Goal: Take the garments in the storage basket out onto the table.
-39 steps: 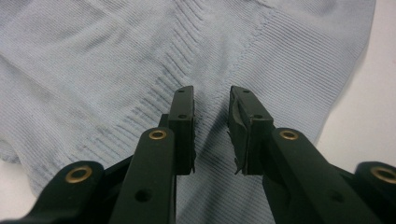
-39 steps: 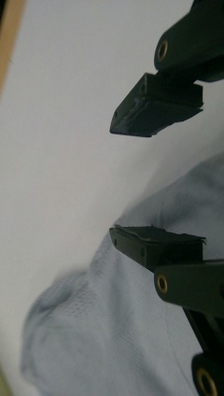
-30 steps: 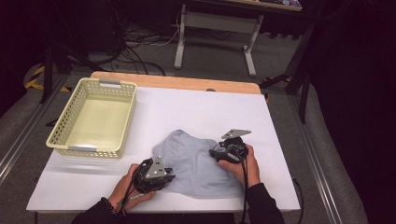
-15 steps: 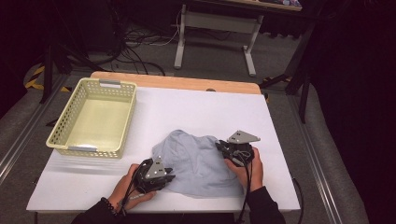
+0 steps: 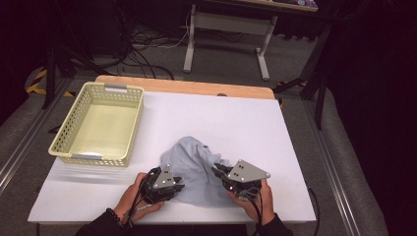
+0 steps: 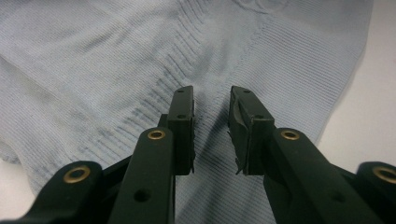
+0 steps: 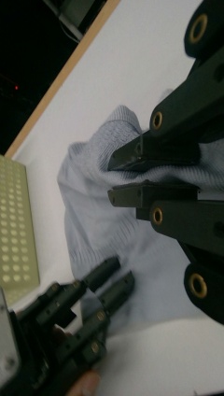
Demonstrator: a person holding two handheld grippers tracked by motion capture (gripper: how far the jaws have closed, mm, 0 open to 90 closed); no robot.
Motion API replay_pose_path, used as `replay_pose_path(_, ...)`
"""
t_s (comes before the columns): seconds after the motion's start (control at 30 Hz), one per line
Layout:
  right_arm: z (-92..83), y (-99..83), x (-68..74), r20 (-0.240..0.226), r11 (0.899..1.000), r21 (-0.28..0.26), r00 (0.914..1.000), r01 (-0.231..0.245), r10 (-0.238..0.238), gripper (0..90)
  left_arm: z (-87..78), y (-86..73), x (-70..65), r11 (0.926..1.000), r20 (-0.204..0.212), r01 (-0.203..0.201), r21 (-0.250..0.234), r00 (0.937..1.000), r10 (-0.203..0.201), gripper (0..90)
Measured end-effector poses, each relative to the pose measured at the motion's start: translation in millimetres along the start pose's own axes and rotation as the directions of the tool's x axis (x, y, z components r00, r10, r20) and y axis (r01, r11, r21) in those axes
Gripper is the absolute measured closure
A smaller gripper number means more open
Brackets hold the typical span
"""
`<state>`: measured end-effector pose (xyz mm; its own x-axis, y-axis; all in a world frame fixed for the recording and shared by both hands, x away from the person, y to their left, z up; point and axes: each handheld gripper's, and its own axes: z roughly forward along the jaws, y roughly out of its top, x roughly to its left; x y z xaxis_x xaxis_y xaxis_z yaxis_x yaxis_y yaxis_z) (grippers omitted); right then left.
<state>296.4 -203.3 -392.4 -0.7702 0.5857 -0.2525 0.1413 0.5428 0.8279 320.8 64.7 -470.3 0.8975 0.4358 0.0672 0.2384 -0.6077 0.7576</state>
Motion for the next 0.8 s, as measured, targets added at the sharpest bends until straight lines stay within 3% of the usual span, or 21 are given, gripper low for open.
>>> replay_pose_path(0.1, 7.7, -8.2, 10.9, -0.065, 1.000, 0.019, 0.9979, -0.003, 0.004, 81.5, 0.2, 0.0, 0.2, 1.0000, -0.001, 0.005, -0.003, 1.0000, -0.005, 69.8)
replay_pose_path(0.13, 7.7, -8.2, 10.9, -0.065, 1.000, 0.019, 0.9979, -0.003, 0.004, 81.5, 0.2, 0.0, 0.2, 1.0000, -0.001, 0.005, -0.003, 1.0000, -0.005, 68.8)
replay_pose_path(0.23, 22.2, -16.4, 18.5, -0.099, 0.996, 0.087, 0.9950, 0.025, -0.016, 81.7, -0.9, -0.1, 0.4, 0.9999, -0.015, 0.009, -0.005, 0.9998, -0.009, 65.6)
replay_pose_path(0.27, 32.6, -22.2, 23.6, -0.102, 0.988, 0.141, 0.9932, 0.071, -0.057, 81.6, -1.9, -0.3, 0.7, 0.9999, -0.012, 0.012, -0.011, 0.9999, -0.012, 61.7)
replay_pose_path(0.33, 37.4, -25.9, 22.8, -0.102, 0.986, 0.155, 0.9934, 0.068, -0.052, 81.6, -4.1, -0.2, 1.9, 0.9994, -0.002, 0.020, -0.029, 0.9998, -0.020, 59.3)
replay_pose_path(0.4, 40.4, -29.1, 20.9, -0.113, 0.985, 0.164, 0.9931, 0.050, -0.032, 81.5, -11.7, 3.4, 1.8, 0.9957, -0.016, 0.019, -0.091, 0.9997, -0.021, 57.0)
replay_pose_path(0.47, 43.8, -33.3, 19.6, -0.118, 0.984, 0.177, 0.9930, 0.028, -0.007, 81.4, -21.3, 9.6, 3.0, 0.9841, -0.019, 0.032, -0.175, 0.9992, -0.036, 53.8)
replay_pose_path(0.5, 44.5, -33.9, 19.5, -0.119, 0.984, 0.177, 0.9928, 0.033, -0.012, 81.3, -26.5, 14.0, 5.4, 0.9718, -0.025, 0.050, -0.231, 0.9980, -0.058, 52.6)
replay_pose_path(0.53, 45.2, -34.0, 19.5, -0.118, 0.983, 0.180, 0.9930, 0.035, -0.014, 81.3, -29.1, 17.8, 7.0, 0.9630, -0.030, 0.065, -0.262, 0.9967, -0.075, 50.2)
replay_pose_path(0.6, 46.3, -34.3, 19.6, -0.117, 0.983, 0.183, 0.9931, 0.035, -0.013, 81.2, -29.9, 25.2, 9.8, 0.9538, -0.039, 0.078, -0.290, 0.9948, -0.093, 46.2)
replay_pose_path(0.7, 47.9, -35.0, 21.8, -0.107, 0.980, 0.191, 0.9939, 0.046, -0.026, 80.7, -17.8, 41.3, 12.3, 0.9544, -0.077, 0.090, -0.285, 0.9902, -0.116, 33.4)
replay_pose_path(0.8, 47.8, -35.1, 22.2, -0.105, 0.981, 0.190, 0.9941, 0.046, -0.026, 80.2, -4.4, 48.2, 15.1, 0.9607, -0.077, 0.107, -0.256, 0.9884, -0.131, 30.4)
